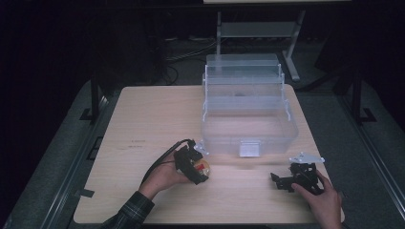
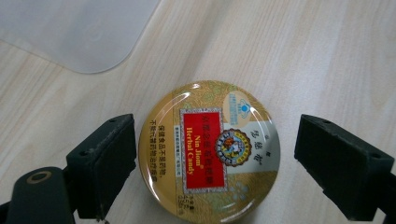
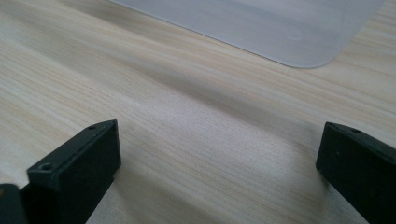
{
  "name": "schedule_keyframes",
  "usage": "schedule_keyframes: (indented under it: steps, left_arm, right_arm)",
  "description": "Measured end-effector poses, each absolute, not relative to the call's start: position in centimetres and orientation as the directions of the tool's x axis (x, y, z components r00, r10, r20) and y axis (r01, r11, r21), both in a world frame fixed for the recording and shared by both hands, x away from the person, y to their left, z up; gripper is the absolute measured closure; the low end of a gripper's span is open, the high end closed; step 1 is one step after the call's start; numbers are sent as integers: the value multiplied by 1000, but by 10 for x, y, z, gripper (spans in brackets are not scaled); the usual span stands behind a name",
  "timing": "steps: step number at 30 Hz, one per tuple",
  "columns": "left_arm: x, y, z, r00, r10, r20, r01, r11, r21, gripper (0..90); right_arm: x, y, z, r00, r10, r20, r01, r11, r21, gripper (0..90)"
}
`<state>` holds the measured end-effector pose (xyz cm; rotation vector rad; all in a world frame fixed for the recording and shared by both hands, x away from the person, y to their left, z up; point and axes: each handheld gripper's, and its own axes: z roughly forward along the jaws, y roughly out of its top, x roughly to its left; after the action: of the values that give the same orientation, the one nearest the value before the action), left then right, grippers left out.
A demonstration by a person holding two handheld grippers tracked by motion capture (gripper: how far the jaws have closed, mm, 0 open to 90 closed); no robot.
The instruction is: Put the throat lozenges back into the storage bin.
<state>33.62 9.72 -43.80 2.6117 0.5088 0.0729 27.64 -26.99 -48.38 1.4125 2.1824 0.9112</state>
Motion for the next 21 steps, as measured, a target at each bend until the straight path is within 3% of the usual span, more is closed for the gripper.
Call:
schedule_keyframes:
  steps: [21]
  left_arm:
    - [339, 91, -448, 933, 360, -6, 331, -851, 407, 143]
  right_arm:
    - [276, -270, -484, -420, 907, 28, 657, 283, 698, 0]
